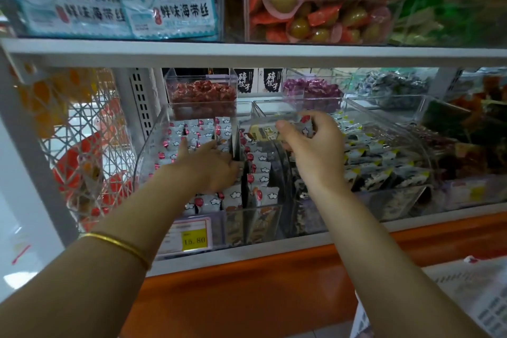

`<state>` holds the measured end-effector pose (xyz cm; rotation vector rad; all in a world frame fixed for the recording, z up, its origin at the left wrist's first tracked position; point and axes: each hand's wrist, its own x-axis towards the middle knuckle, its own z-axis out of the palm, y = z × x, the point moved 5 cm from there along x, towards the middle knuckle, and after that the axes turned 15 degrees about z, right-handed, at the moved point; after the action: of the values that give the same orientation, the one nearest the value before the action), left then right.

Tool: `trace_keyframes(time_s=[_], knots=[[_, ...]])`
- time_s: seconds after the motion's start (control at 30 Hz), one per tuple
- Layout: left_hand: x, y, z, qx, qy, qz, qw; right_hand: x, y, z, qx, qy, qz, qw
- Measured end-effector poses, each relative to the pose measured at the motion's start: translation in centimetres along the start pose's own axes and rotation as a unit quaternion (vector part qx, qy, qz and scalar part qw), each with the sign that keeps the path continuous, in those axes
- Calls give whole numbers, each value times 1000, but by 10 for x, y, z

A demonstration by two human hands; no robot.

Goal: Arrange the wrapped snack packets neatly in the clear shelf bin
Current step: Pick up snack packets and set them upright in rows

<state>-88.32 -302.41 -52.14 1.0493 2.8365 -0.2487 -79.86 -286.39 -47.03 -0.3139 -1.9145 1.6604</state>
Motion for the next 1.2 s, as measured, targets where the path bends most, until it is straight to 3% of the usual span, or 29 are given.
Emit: trace_keyframes(time_s=[0.1,0.23,0.47,0.67,0.83,1.2], knots=[[-10,4,1,-27,17,-1,999,7,-17,20,-94,-16,-100,990],[-20,13,3,21,39,32,998,30,-25,69,-260,-100,-149,949],[-30,10,0,-85,141,26,986,43,0,131,-453,-258,-141,842],[-46,-5,-15,-135,164,24,977,44,15,143,-548,-340,-82,760],[-57,-15,-18,-137,139,-8,981,49,9,142,-526,-338,-78,777],[-60,-14,-22,-143,121,-1,982,72,7,143,-471,-255,-90,840]])
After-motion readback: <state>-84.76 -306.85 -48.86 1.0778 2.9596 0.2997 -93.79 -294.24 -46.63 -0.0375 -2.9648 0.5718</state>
